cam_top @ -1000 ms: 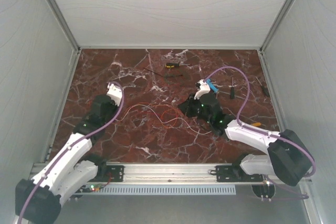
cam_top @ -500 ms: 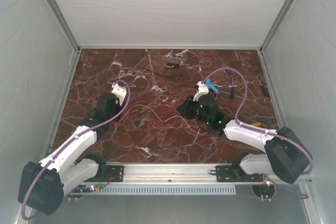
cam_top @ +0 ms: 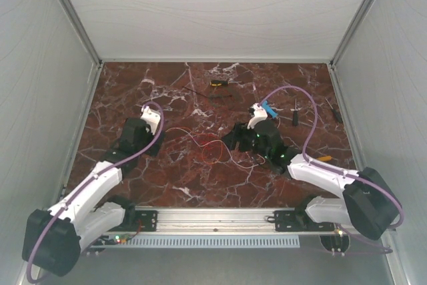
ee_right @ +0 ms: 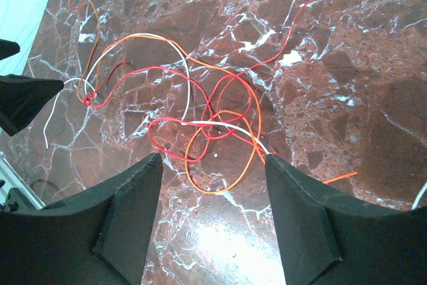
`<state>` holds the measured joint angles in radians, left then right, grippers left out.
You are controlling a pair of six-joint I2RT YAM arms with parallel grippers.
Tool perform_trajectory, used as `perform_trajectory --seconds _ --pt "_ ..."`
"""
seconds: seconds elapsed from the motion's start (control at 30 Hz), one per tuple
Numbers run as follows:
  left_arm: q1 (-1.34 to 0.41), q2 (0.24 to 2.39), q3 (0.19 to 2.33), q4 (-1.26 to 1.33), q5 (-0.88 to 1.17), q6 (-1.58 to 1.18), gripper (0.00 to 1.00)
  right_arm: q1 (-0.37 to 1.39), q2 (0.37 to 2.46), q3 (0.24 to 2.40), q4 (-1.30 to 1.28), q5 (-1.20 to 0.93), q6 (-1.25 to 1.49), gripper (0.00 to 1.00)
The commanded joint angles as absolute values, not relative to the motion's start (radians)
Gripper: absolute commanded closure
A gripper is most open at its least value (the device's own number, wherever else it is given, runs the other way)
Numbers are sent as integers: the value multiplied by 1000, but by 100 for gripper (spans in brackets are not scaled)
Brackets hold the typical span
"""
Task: Zip-tie the wires
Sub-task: Place the cable at the center of the board.
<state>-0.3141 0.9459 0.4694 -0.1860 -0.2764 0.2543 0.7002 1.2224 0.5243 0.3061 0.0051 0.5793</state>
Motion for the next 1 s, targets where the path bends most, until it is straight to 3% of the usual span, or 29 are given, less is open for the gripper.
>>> perform_trajectory --seconds 0.0,0.17,0.5,0.8,0.97 --pt "-310 891 495 -180 -233 234 6 707 1174 552 260 22 540 38" --pt "-311 803 490 -162 -244 213 1 706 1129 582 207 12 494 30" --pt "-310 662 525 -119 -333 71 0 706 1092 673 184 32 366 16" --pt "-310 611 520 -125 -347 -5 0 669 1326 885 207 84 262 12" --pt "-310 585 498 -90 -289 11 0 602 1497 1031 185 36 235 16"
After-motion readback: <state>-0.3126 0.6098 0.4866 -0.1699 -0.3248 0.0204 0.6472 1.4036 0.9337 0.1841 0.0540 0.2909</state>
